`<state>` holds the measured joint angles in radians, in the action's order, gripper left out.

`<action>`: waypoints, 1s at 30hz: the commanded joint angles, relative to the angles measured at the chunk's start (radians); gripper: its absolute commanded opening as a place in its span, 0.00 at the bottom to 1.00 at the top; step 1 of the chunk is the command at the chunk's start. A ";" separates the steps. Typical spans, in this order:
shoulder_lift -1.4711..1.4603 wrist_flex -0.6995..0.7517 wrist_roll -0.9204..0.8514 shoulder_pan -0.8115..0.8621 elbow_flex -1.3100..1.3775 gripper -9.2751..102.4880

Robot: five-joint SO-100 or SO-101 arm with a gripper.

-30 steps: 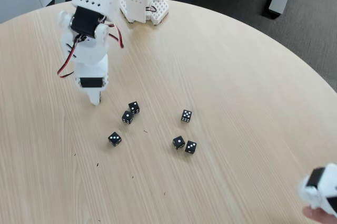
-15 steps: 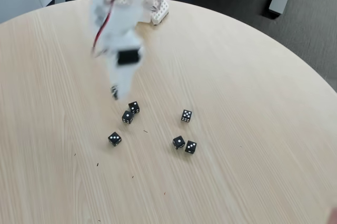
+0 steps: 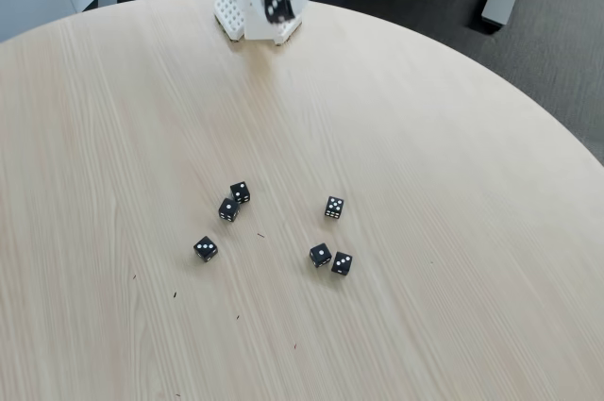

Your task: Pick up the dice with number 6

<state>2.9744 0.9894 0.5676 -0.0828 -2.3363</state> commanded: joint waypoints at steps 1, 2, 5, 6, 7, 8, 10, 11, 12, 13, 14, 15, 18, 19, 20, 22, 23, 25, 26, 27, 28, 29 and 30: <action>0.129 -0.003 -0.109 -0.005 -0.118 0.08; 0.153 -0.003 -0.133 -0.005 -0.163 0.08; 0.201 -0.003 -0.167 -0.005 -0.267 0.08; 0.201 -0.005 -0.179 -0.012 -0.293 0.08; 0.201 -0.005 -0.190 -0.015 -0.314 0.08; 0.201 -0.005 -0.196 -0.008 -0.334 0.08; 0.201 -0.005 -0.215 -0.014 -0.376 0.08; 0.201 -0.005 -0.227 -0.017 -0.400 0.08; 0.201 -0.005 -0.235 -0.018 -0.428 0.08; 0.201 -0.005 -0.249 -0.018 -0.459 0.08; 0.201 -0.005 -0.258 -0.018 -0.491 0.08; 0.201 -0.005 -0.272 -0.015 -0.523 0.08; 0.204 -0.006 -0.314 -0.014 -0.627 0.08; 0.202 -0.006 -0.321 -0.009 -0.650 0.08; 0.202 -0.006 -0.311 -0.009 -0.663 0.08; 0.202 -0.006 -0.337 -0.011 -0.680 0.08; 0.202 -0.008 -0.357 -0.011 -0.680 0.08; 0.202 -0.008 -0.371 -0.006 -0.680 0.08; 0.202 -0.006 -0.367 -0.006 -0.680 0.08; 0.202 -0.006 -0.353 -0.006 -0.680 0.08; 0.202 -0.005 -0.328 -0.006 -0.680 0.08; 0.202 -0.005 -0.304 -0.006 -0.680 0.08; 0.202 -0.003 -0.298 -0.008 -0.680 0.08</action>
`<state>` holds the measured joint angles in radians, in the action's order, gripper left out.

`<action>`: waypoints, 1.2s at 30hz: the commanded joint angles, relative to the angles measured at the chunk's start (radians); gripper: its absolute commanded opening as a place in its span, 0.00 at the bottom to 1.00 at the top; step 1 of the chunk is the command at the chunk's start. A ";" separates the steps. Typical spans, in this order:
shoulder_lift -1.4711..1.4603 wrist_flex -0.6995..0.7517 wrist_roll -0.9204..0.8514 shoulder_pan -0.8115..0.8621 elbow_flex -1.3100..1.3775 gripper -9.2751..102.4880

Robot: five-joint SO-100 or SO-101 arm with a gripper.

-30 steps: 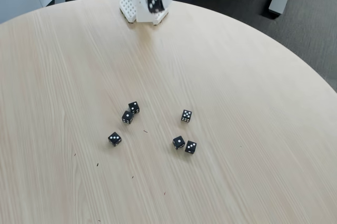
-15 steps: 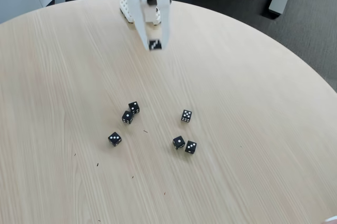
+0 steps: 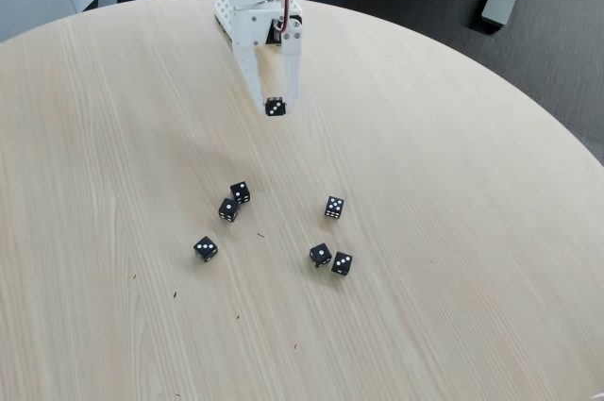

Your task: Pick up the dice with number 6

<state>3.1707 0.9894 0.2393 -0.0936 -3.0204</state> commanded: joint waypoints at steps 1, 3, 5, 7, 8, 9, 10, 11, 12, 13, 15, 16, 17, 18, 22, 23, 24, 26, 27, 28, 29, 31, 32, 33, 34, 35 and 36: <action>0.006 -0.003 0.032 0.002 0.005 0.08; 0.006 0.009 0.040 0.000 0.005 0.08; 0.006 0.071 0.020 0.000 0.005 0.08; 0.006 0.160 -0.005 0.005 0.002 0.08; 0.006 0.204 -0.006 0.005 0.002 0.08; 0.006 0.235 -0.021 0.005 0.002 0.08; 0.008 0.252 -0.048 0.005 0.003 0.08; 0.009 0.249 -0.061 0.005 0.003 0.08; 0.009 0.245 -0.066 0.006 0.003 0.08; 0.009 0.244 -0.071 0.006 0.003 0.08; 0.009 0.244 -0.084 0.006 0.003 0.08; 0.009 0.244 -0.098 0.006 0.003 0.08; 0.009 0.244 -0.124 0.006 0.003 0.08; 0.009 0.244 -0.156 0.006 0.005 0.08; 0.009 0.244 -0.324 0.006 0.005 0.08; 0.012 0.244 -0.334 0.006 0.005 0.08; 0.014 0.244 -0.341 0.005 0.005 0.08; 0.014 0.244 -0.344 0.005 0.005 0.08; 0.014 0.244 -0.342 0.006 0.005 0.08; 0.014 0.244 -0.341 0.006 0.005 0.08; 0.014 0.244 -0.318 0.006 0.005 0.08; 0.014 0.244 -0.221 0.006 0.005 0.08; 0.014 0.244 -0.163 0.006 0.005 0.08; 0.014 0.244 -0.089 0.006 0.005 0.08; 0.015 0.244 -0.035 0.006 0.005 0.08; 0.015 0.244 -0.037 0.006 0.005 0.08; 0.015 0.244 -0.037 0.006 0.005 0.08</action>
